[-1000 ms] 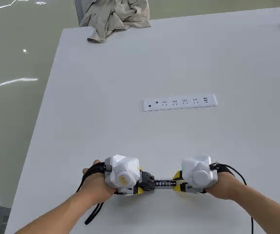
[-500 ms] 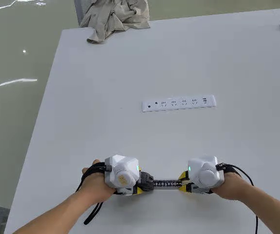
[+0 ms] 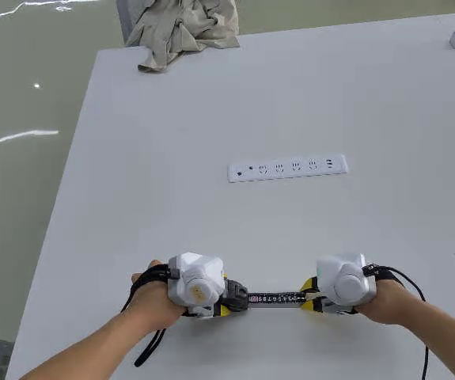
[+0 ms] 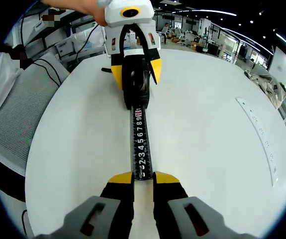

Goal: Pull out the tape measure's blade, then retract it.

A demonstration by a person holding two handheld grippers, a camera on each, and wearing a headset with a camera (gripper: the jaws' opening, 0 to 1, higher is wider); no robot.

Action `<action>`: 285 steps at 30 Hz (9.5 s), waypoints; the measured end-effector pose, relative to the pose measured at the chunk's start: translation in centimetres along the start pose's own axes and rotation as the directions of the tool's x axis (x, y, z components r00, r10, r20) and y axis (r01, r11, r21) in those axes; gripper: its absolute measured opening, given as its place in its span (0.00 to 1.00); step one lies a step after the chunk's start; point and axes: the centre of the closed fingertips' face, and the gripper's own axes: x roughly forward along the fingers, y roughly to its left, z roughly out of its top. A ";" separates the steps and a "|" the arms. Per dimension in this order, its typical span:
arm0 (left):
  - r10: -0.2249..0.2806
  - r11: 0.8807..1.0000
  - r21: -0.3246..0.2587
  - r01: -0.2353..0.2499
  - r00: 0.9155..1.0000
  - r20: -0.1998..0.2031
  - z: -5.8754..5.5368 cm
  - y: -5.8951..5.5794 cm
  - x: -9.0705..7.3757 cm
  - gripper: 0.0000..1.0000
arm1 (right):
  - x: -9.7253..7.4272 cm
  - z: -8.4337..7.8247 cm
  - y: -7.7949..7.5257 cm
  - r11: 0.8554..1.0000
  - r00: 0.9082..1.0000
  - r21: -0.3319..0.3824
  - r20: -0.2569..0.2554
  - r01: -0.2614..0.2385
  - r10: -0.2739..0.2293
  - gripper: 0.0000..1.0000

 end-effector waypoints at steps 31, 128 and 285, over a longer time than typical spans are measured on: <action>-0.004 1.000 0.000 0.004 1.000 -0.009 0.0 0.0 0.0 0.35 | -2.3 -3.3 -0.4 1.000 0.999 0.005 -0.036 0.010 -0.010 0.13; 0.010 1.000 0.003 -0.010 1.000 -0.015 0.1 0.0 0.1 0.35 | -7.4 -10.4 -1.0 0.997 0.989 0.043 -0.138 0.068 -0.061 0.14; 0.599 0.391 -0.846 -0.362 0.798 -0.064 -1.8 -8.3 -8.1 0.91 | -12.0 -1.7 9.7 0.574 0.836 0.708 -0.043 0.412 -0.547 0.84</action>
